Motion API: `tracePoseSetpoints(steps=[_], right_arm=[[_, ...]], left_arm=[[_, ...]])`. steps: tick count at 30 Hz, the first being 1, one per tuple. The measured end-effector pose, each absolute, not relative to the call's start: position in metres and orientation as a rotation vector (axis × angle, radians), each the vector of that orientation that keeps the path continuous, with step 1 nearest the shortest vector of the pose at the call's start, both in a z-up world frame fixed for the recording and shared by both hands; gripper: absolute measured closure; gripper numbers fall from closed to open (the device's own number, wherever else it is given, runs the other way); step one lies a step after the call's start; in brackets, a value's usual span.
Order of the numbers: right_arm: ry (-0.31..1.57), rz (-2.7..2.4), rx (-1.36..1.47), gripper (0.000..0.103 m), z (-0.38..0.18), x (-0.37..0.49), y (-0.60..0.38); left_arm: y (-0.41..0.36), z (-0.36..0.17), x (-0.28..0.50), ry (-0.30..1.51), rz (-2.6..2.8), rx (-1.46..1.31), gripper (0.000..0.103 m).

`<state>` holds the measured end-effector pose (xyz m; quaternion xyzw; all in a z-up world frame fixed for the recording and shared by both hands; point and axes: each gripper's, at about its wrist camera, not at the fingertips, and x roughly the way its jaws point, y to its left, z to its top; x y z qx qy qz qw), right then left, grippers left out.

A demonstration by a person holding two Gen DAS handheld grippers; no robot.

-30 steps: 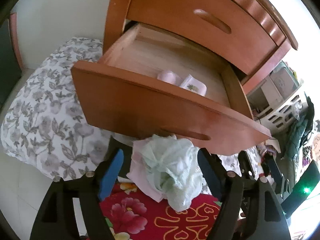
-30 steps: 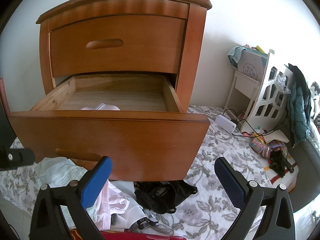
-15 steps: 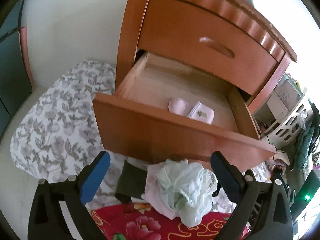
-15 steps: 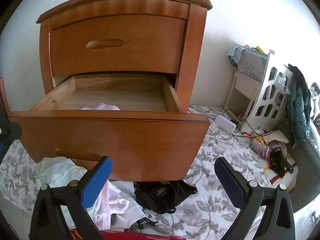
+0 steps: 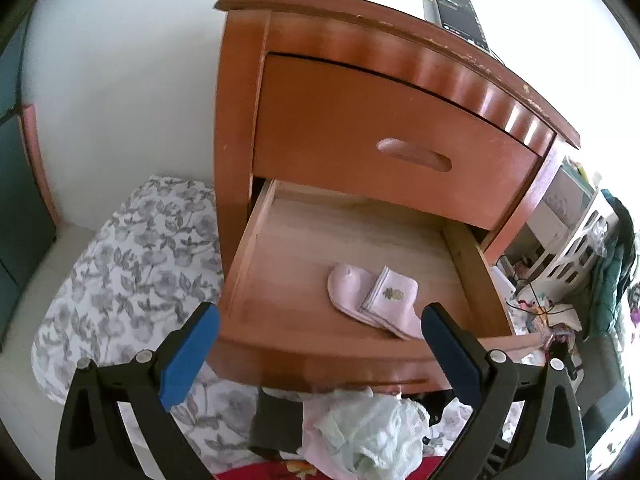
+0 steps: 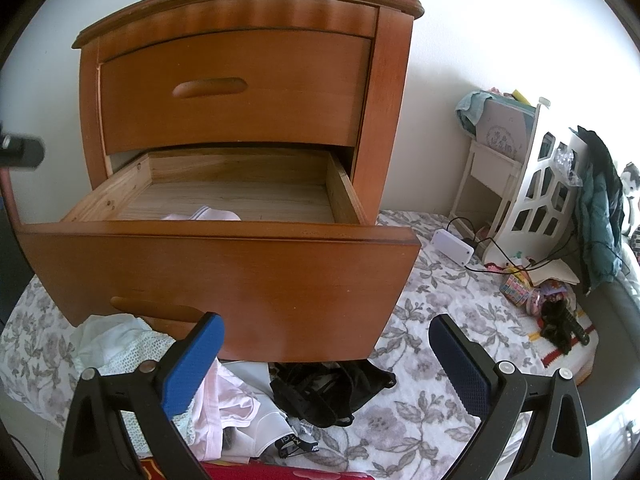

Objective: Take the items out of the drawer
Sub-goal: 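Move the open left gripper back into the drawer over the pink socks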

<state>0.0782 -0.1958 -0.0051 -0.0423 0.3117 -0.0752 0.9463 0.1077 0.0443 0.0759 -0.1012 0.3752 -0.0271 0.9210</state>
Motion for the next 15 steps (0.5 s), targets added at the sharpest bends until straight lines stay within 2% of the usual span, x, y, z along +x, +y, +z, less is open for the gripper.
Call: tracePoseSetpoints(steps=[9, 15], right_arm=[[0.645, -0.142, -0.082, 0.0, -0.006, 0.079, -0.198], [0.658, -0.135, -0.08, 0.0, -0.008, 0.081, -0.197]], left_arm=[[0.027, 0.094, 0.161, 0.866, -0.082, -0.073, 0.002], [0.019, 0.086, 0.203, 0.988, -0.081, -0.074, 0.002]])
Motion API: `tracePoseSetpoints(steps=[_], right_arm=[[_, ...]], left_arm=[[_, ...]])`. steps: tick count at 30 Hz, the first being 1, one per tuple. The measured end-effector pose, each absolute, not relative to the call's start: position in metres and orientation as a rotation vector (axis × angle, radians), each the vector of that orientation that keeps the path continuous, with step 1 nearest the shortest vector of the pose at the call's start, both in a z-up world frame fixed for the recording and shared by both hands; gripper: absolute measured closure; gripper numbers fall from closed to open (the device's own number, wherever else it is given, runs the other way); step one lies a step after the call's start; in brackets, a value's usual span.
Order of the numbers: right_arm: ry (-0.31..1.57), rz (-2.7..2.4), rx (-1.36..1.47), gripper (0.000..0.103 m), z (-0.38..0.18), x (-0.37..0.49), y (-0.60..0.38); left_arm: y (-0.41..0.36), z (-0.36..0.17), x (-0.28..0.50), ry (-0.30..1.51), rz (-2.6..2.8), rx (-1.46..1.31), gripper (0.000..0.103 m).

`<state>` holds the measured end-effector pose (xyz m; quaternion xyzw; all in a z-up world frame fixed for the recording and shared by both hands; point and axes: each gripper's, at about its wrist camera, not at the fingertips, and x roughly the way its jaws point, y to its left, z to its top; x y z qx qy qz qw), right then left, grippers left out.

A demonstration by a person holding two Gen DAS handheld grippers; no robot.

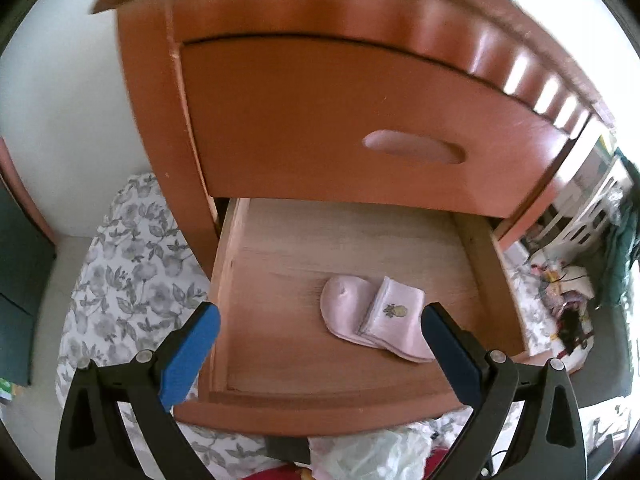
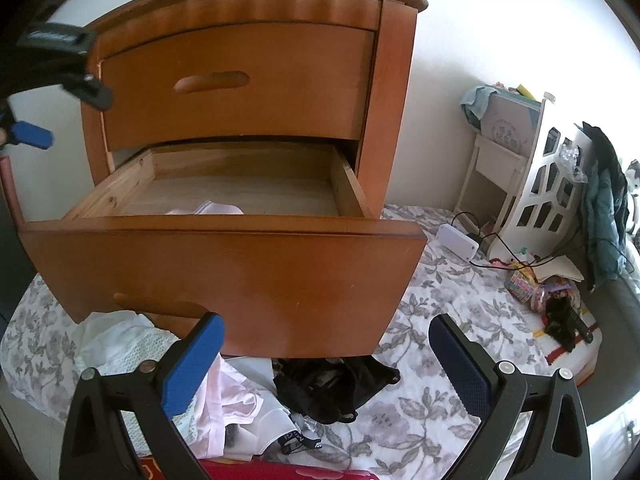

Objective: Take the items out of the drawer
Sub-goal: 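Move the open left gripper back into the drawer over the pink socks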

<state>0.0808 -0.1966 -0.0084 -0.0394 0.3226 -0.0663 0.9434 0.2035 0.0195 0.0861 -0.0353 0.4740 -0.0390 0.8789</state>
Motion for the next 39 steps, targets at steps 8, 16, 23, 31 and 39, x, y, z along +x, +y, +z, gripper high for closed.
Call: tracePoseSetpoints(steps=[8, 16, 23, 31, 39], right_arm=[[0.682, -0.122, -0.072, 0.0, -0.011, 0.085, -0.198], [0.712, -0.101, -0.046, 0.0, -0.014, 0.088, -0.202], [0.73, -0.093, -0.03, 0.0, -0.017, 0.09, -0.204], [0.738, -0.084, -0.016, 0.0, -0.018, 0.092, -0.206], [0.751, -0.077, 0.01, 0.0, -0.021, 0.094, -0.208]], left_arm=[[0.01, 0.045, 0.24, 1.185, -0.11, -0.112, 0.003], [-0.001, 0.009, 0.261, 1.33, -0.098, -0.142, 0.003], [-0.017, -0.007, 0.278, 1.41, -0.117, -0.118, 0.003], [-0.046, -0.027, 0.294, 1.493, -0.177, -0.104, 0.003], [-0.079, -0.037, 0.305, 1.534, -0.178, 0.053, 0.003]])
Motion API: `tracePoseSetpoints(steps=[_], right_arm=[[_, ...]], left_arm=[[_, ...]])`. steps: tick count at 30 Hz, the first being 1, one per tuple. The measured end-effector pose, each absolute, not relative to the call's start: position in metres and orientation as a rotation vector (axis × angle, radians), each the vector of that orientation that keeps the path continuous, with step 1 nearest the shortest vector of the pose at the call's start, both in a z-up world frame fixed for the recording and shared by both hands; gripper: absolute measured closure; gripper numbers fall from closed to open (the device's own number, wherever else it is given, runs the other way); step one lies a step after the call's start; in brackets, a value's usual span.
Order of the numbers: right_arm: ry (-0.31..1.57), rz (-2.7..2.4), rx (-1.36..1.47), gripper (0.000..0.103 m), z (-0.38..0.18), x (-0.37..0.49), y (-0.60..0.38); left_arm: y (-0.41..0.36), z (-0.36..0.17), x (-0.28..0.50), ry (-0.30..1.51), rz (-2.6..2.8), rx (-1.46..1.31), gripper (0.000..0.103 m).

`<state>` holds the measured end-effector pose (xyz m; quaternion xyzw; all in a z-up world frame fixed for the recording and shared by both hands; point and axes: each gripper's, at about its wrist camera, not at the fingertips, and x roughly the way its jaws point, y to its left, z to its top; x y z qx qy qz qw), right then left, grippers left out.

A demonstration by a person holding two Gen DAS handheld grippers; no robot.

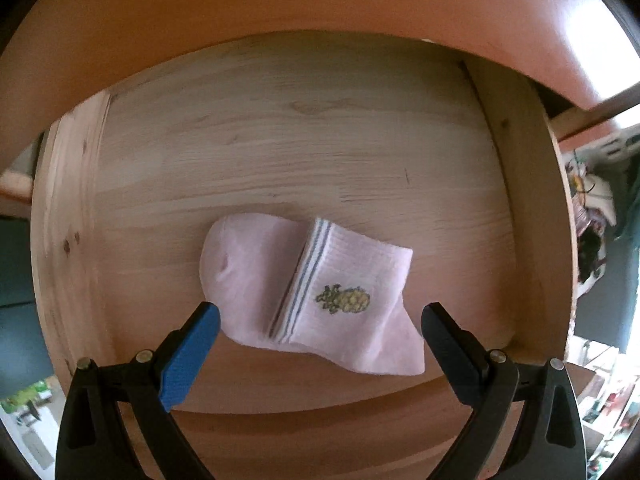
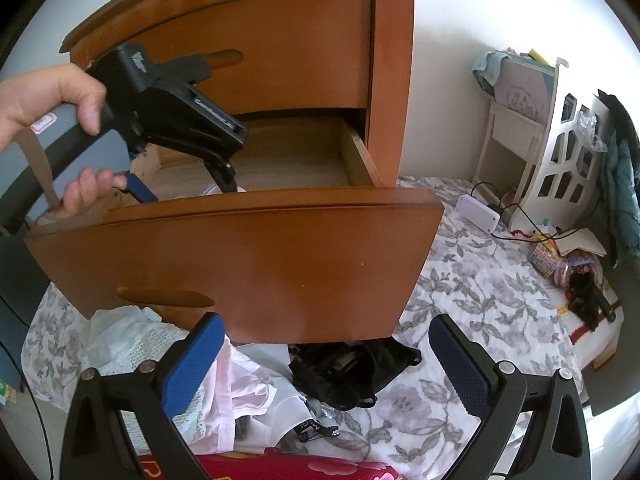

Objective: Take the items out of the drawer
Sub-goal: 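Move the open left gripper back into the drawer over the pink socks, then grasp the pink socks with pineapple print using the left gripper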

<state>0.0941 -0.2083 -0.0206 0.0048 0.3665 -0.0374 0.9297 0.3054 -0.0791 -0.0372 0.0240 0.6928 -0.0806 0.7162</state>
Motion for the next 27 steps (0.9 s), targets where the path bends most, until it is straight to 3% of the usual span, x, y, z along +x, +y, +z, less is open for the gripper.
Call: tracePoseSetpoints(steps=[7, 14, 27], right_arm=[[0.753, -0.076, 0.022, 0.0, -0.021, 0.095, -0.21], [0.754, -0.074, 0.033, 0.0, -0.022, 0.094, -0.211], [0.753, -0.081, 0.037, 0.0, -0.022, 0.094, -0.212]], left_arm=[[-0.108, -0.046, 0.316, 1.548, -0.178, 0.142, 0.003], [-0.129, -0.054, 0.317, 1.569, -0.211, 0.185, 0.035], [-0.083, -0.057, 0.298, 1.501, -0.23, 0.089, 0.06]])
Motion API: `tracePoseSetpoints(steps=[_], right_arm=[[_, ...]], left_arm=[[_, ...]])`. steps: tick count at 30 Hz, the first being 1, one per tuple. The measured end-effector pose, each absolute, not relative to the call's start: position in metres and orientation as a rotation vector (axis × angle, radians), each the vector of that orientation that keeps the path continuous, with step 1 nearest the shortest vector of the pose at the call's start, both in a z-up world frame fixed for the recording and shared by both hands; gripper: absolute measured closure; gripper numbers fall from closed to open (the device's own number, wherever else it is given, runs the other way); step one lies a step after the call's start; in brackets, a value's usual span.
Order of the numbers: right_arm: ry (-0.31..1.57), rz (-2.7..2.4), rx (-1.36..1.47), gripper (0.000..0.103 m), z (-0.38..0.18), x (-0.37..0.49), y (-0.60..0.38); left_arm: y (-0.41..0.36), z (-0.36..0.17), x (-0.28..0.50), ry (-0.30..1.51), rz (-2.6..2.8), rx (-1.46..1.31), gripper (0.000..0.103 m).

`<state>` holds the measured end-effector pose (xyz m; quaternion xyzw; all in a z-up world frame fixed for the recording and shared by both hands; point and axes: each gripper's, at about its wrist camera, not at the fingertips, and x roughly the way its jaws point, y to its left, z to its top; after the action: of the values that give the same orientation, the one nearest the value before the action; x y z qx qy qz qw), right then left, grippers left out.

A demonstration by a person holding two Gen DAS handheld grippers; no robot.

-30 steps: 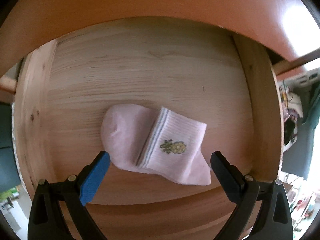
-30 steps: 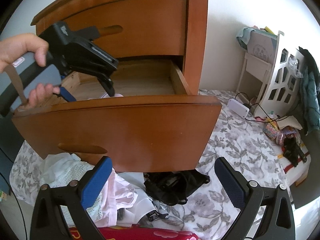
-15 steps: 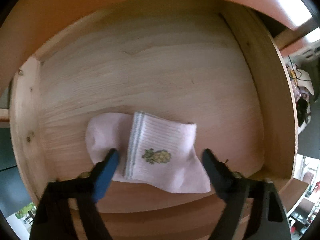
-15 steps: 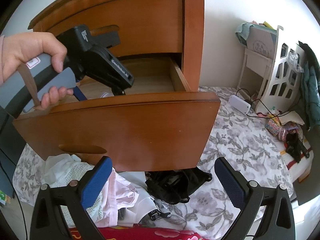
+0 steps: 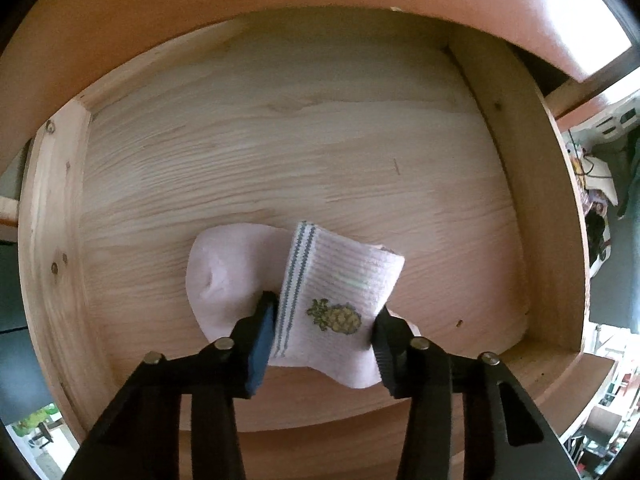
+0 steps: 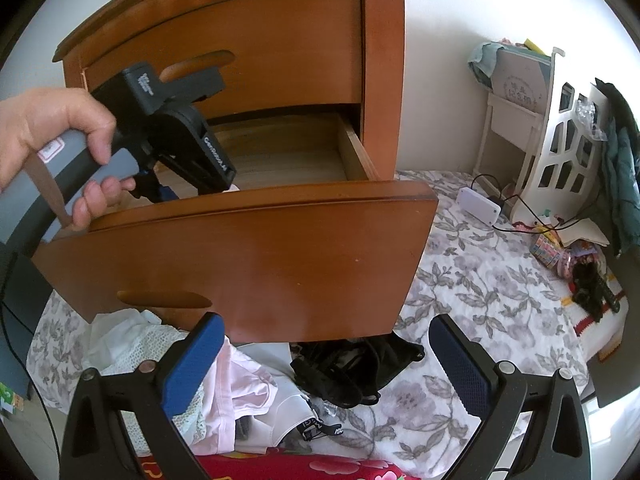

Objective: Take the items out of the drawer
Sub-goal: 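Grasp the pink socks with pineapple print using the left gripper, then lift the pink socks up out of the drawer with the left gripper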

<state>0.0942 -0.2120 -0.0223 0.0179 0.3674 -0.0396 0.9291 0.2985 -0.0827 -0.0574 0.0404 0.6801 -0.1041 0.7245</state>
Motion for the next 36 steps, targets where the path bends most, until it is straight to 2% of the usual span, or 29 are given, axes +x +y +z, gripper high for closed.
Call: tracePoseSetpoints(steps=[6, 12, 20, 29, 36], right_arm=[[0.749, -0.089, 0.032, 0.0, -0.022, 0.094, -0.211], [0.745, -0.094, 0.026, 0.0, -0.021, 0.093, -0.21], [0.738, -0.105, 0.021, 0.0, -0.02, 0.091, -0.21], [0.733, -0.119, -0.009, 0.0, -0.02, 0.091, -0.205], [0.722, -0.128, -0.024, 0.0, -0.019, 0.091, -0.202]], left_arm=[[-0.059, -0.05, 0.282, 1.46, -0.238, 0.018, 0.07], [-0.039, -0.045, 0.267, 1.423, -0.225, -0.043, 0.074], [-0.005, -0.032, 0.244, 1.343, -0.226, -0.143, 0.075], [0.01, 0.022, 0.224, 1.242, -0.202, -0.199, 0.075], [0.032, 0.041, 0.193, 1.133, -0.211, -0.321, 0.075]])
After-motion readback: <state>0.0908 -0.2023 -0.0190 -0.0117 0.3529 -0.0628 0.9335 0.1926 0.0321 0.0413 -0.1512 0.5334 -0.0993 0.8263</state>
